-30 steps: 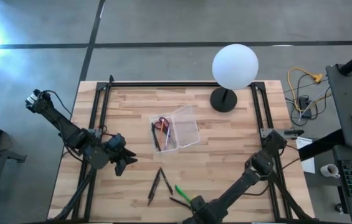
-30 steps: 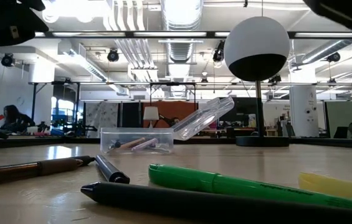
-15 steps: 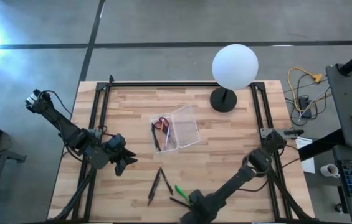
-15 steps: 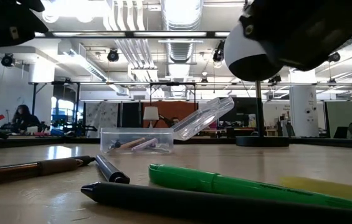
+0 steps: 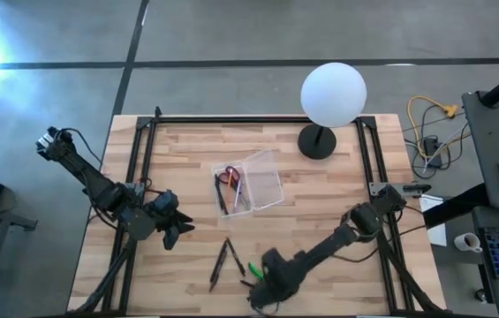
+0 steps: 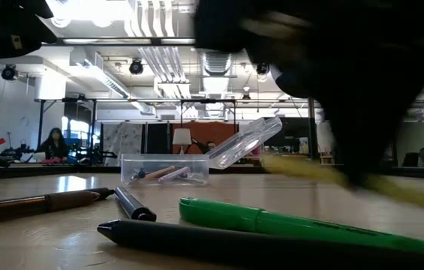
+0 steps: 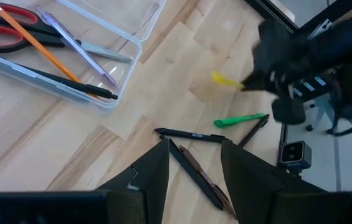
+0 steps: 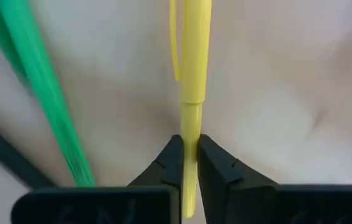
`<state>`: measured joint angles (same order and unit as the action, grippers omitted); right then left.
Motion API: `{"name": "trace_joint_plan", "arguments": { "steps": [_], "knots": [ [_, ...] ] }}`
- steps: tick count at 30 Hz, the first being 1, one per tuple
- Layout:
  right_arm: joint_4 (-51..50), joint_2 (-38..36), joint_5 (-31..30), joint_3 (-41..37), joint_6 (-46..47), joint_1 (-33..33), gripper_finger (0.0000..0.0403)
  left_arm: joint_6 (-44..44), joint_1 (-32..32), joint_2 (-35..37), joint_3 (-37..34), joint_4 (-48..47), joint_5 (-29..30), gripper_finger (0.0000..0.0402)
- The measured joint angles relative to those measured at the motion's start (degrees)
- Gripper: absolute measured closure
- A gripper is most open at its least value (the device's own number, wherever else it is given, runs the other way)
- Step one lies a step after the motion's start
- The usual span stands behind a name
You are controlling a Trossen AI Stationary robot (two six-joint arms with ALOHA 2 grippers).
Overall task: Pick & place school supplies into a supply box
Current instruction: Put the yellow pen into the transparent supply box
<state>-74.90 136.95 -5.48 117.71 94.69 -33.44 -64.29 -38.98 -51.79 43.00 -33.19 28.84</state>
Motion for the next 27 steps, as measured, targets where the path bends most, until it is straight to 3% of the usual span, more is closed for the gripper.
{"name": "trace_joint_plan", "arguments": {
  "steps": [5, 10, 15, 21, 27],
  "knots": [
    [1.18, -7.37, -9.47, 0.01, 3.93, 2.08, 0.0389, -0.84, 0.02, 0.0, -0.04, 0.05, 0.0, 0.0272],
    [9.19, -8.76, -14.82, -0.35, -5.34, 9.73, 0.039, -1.25, 0.0, -0.02, -0.29, 3.94, -0.07, 0.0272],
    [18.83, -7.56, -11.55, -0.35, -20.27, 19.29, 0.039, -2.55, 0.0, -0.75, -0.36, 6.46, -0.55, 0.0272],
    [20.77, -7.56, -10.6, -0.28, -28.26, 28.61, 0.039, -3.78, -0.84, -2.82, -0.2, 14.83, -2.47, 0.0272],
    [21.78, -6.54, -2.51, -0.21, -31.95, 32.89, 0.0374, -3.8, -0.87, -6.44, 0.77, 16.65, -2.48, 0.0272]
  ]
}}
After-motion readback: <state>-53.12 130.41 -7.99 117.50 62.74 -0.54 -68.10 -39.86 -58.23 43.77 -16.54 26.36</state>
